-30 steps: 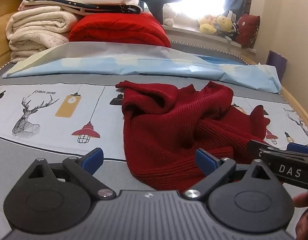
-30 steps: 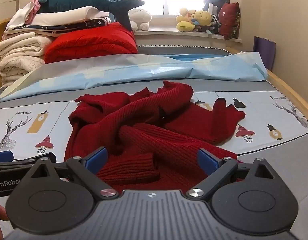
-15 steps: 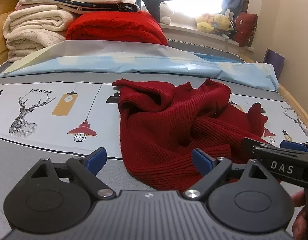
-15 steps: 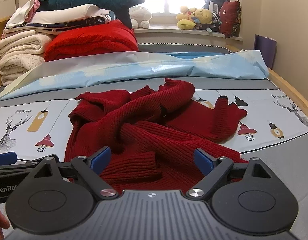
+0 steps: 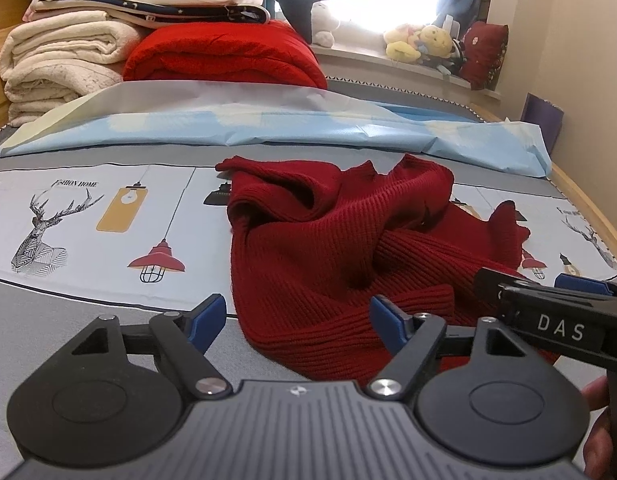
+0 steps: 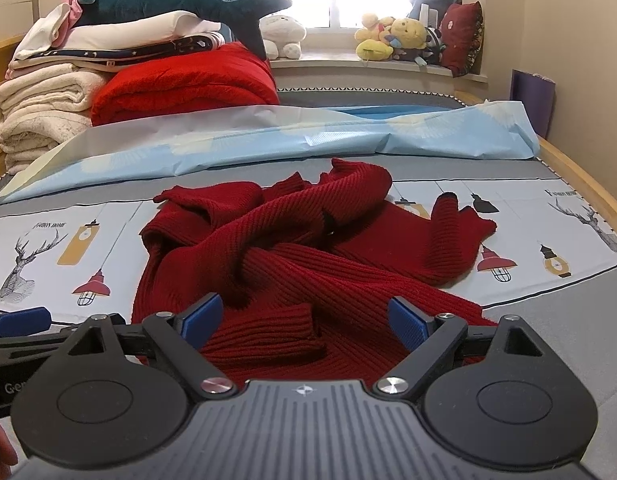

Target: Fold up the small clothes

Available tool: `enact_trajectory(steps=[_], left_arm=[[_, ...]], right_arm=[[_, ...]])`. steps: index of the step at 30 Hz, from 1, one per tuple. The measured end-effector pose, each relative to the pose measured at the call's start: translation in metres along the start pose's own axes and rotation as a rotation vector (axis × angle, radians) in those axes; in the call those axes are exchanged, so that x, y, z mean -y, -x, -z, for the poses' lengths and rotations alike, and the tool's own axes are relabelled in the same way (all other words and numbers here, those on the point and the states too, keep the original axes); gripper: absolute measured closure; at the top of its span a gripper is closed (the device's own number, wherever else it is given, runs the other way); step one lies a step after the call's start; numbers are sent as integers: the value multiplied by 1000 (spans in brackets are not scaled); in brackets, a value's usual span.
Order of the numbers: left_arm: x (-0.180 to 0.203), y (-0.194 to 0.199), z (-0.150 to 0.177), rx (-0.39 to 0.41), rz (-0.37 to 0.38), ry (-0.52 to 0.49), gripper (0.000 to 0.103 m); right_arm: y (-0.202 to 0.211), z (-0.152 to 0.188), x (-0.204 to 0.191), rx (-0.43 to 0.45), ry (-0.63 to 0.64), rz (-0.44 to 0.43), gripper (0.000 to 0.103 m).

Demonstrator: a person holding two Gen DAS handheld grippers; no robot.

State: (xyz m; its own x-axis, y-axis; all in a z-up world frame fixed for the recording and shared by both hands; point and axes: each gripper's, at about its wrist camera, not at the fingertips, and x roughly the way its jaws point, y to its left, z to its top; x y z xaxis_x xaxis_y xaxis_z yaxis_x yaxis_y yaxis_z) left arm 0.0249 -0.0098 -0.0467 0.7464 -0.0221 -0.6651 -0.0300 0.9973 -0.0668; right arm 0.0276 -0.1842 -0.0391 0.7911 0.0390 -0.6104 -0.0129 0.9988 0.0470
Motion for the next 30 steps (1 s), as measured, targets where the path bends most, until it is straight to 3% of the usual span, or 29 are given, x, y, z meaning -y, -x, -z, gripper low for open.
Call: enact_trajectory(steps=[7,12,14,19,21,30], left_arm=[[1,0,0,-4,7,-4,25],[-17,-7,-5,-19,13,61,58],[-27,-14,-9,-28,-9,88,65],[-42,-39,-19,-76,-33,136,66],[-46,-52,-20,-105,-29,160,66],[-65,-118,-9,-278,-46,276,64]], right_arm=[[0,-1,0,-2,0,-2,13],[1,-4,10,3,-58,-19,13],[0,-6,15,18,-66,-4,15],[-4,-17,34,36,-42,21,51],[-10,-22,43,26,-78,-3,57],[-31,-41,79,43,-151,19,57]])
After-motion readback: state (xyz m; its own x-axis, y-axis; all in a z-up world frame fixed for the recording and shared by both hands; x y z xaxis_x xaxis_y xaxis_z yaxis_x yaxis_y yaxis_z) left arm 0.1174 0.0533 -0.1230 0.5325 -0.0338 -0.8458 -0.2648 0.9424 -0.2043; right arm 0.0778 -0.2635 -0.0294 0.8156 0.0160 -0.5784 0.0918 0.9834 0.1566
